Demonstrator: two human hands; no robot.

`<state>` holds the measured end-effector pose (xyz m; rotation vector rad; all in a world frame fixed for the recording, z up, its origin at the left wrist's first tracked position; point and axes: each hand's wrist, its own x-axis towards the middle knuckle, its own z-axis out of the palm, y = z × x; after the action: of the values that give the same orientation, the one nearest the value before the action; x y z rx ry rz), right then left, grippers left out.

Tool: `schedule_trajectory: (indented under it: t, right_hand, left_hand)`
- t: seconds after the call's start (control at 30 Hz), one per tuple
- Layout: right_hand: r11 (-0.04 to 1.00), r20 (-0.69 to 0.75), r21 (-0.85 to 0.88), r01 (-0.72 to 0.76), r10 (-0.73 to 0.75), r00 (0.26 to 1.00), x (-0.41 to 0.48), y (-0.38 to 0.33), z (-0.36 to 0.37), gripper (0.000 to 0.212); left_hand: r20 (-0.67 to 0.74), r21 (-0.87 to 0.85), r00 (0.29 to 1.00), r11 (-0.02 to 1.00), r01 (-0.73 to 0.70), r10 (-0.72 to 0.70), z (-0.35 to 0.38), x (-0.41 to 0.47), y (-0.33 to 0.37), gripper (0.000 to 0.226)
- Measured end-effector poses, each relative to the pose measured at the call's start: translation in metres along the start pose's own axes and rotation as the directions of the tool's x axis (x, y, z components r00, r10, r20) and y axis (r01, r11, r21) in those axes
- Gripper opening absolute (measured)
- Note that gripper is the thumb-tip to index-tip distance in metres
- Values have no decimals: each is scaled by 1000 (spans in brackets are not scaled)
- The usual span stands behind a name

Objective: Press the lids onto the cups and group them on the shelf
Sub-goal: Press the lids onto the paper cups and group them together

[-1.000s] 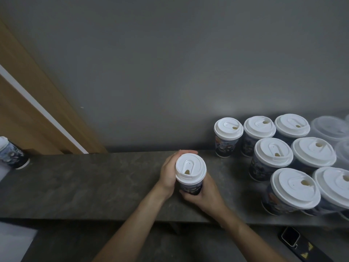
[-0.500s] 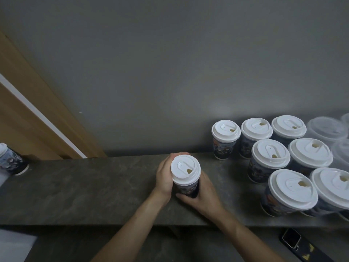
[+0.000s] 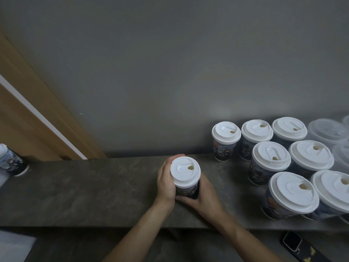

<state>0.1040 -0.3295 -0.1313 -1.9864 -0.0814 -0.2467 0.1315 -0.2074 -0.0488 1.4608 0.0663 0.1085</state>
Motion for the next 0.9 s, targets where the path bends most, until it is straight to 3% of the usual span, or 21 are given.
schedule_trajectory:
  t: [0.07,0.13,0.2,0.3,0.4,0.47,0.57,0.63,0.8,0.9]
  right_hand:
    - [1000,8,5,-6,6,1000,0,0,-2,83]
    - [1000,15,0,-3,3,1000,0,-1,-3,80]
    - [1000,8,-17,-3,3,1000,-1,-1,-3,78]
    - [1000,-7,20,-22,22,1000,-2,-3,-1,86]
    - [996,-14,84,-34,36,999,-2,-7,-2,90]
    - [995,-9,96,-35,36,999,-3,-6,-3,86]
    - [996,-16,68,-49,50,999,-3,-5,-4,82]
    - [997,-13,57,-54,55,998,-2,-6,-4,82]
    - [991,-46,106,-88,93,995,-4,-8,0,92]
    - [992,-42,101,-80,85,996,-4,-8,-2,87]
  left_hand:
    - [57,-38,994,995,97,-95,-2,8,4,32]
    - [227,-49,941,962,269,-251,-7,17,12,40]
    - [307,-31,916,960,280,-257,-10,22,12,46]
    - [104,-33,986,990,137,-133,0,11,4,39]
    - [-94,-27,994,999,44,-47,14,-5,-2,39]
    - [-79,-2,997,1000,22,-22,14,-3,2,35]
    - [163,14,976,990,144,-144,4,14,9,35]
    - [246,-7,951,980,196,-189,1,19,11,42]
    - [-13,-25,999,999,32,-32,8,1,-2,39]
    - [0,-9,995,995,98,-98,7,7,-4,39]
